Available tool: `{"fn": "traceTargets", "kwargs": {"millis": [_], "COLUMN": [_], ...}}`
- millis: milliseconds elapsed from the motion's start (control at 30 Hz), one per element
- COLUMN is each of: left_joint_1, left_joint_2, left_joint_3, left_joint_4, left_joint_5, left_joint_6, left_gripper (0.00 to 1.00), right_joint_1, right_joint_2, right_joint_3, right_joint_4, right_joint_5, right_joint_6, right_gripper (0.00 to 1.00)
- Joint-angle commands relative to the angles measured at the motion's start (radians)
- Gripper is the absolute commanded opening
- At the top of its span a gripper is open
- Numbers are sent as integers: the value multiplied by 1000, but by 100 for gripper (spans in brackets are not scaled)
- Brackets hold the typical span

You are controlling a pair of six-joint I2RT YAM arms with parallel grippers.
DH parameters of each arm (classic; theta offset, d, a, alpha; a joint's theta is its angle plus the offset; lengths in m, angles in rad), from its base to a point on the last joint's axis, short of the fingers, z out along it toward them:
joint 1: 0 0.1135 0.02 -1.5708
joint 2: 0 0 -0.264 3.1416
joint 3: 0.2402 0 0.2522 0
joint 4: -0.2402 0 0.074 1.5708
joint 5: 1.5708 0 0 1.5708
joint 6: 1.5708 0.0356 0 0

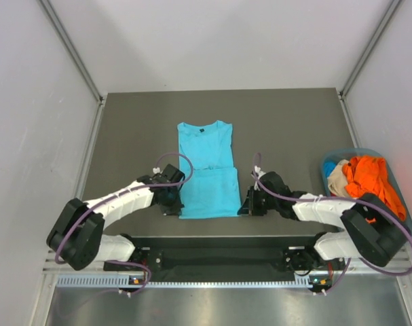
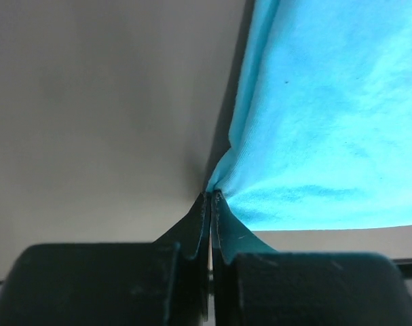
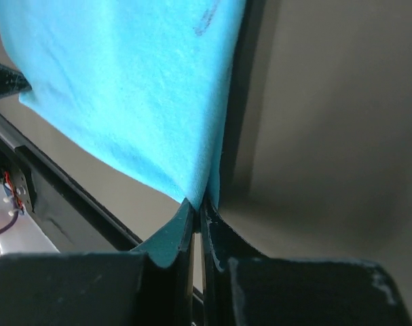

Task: Fold and stack the t-shirts
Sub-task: Fold the tshirt

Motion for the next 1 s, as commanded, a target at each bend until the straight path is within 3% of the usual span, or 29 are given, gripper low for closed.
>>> {"fn": "traceTargets", "kwargs": {"millis": [0, 100, 167, 267, 433, 567, 633, 667, 767, 967], "left_joint_1": [-17, -31, -42, -47, -47, -45, -47, -47, -47, -47], "left_joint_2": [-36, -44, -53, -103, -140, -137, -137, -133, -79, -39], "left_joint_3": [-32, -32, -23, 6, 129, 145, 104, 93, 77, 56], "left_joint_4": [-147, -160, -189, -215, -256, -79, 7, 39, 35, 1], "left_joint_5": [-20, -12, -21, -15, -50, 89, 189, 204, 168, 74], "left_joint_6": [-34, -43, -57, -65, -36, -25, -43, -53, -62, -45], "left_gripper": [0, 3, 17, 32, 32, 31, 30, 30, 29, 27], "right_joint_1": [28, 44, 44, 44, 44, 45, 44, 44, 45, 45], "right_joint_2": [-59, -90, -102, -120, -169, -195, -205, -205, -176, -88], "right_joint_3": [-64, -69, -64, -35, 42, 112, 125, 137, 163, 162], "right_joint_4": [-134, -151, -175, -252, -396, -484, -474, -464, -403, -289], "right_joint_5": [87, 104, 118, 159, 176, 207, 194, 169, 116, 44], "right_joint_6": [53, 62, 60, 54, 47, 28, 13, 8, -33, -79], "right_gripper": [4, 18, 23, 24, 25, 26, 20, 11, 4, 5]}}
